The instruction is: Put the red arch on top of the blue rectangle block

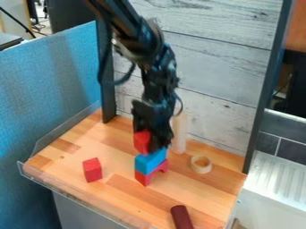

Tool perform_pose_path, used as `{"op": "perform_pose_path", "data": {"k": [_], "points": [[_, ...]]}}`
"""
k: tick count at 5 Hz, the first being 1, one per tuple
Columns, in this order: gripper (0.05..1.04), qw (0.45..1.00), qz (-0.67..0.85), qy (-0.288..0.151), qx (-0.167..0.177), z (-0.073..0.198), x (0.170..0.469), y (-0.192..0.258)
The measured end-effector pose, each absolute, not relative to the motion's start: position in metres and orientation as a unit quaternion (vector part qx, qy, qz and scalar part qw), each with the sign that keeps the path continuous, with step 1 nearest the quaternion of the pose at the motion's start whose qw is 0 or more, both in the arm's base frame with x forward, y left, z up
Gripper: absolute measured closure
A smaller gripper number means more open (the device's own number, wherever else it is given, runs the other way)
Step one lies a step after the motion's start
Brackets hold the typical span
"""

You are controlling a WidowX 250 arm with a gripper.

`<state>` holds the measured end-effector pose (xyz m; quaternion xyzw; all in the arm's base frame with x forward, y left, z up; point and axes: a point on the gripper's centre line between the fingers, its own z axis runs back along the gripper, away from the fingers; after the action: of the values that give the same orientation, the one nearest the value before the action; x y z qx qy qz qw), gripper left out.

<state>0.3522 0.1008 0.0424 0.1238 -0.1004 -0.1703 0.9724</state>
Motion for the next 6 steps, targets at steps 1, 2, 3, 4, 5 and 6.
{"op": "perform_pose_path", "data": {"k": [1, 2, 3, 4, 5, 6], "points": [[0.463, 0.980, -0.143, -0.111, 0.084, 0.067, 0.342, 0.115], [0.463, 0.990, -0.063, -0.111, 0.056, 0.085, 0.342, 0.134], [0.463, 0.995, 0.015, -0.073, 0.059, 0.071, 0.338, 0.145], [0.463, 0.988, 0.079, -0.071, 0.114, 0.070, 0.340, 0.166], [0.463, 0.980, 0.109, -0.070, 0.154, 0.049, 0.350, 0.186], [0.463, 0.977, 0.139, -0.074, 0.142, 0.037, 0.357, 0.204]]}}
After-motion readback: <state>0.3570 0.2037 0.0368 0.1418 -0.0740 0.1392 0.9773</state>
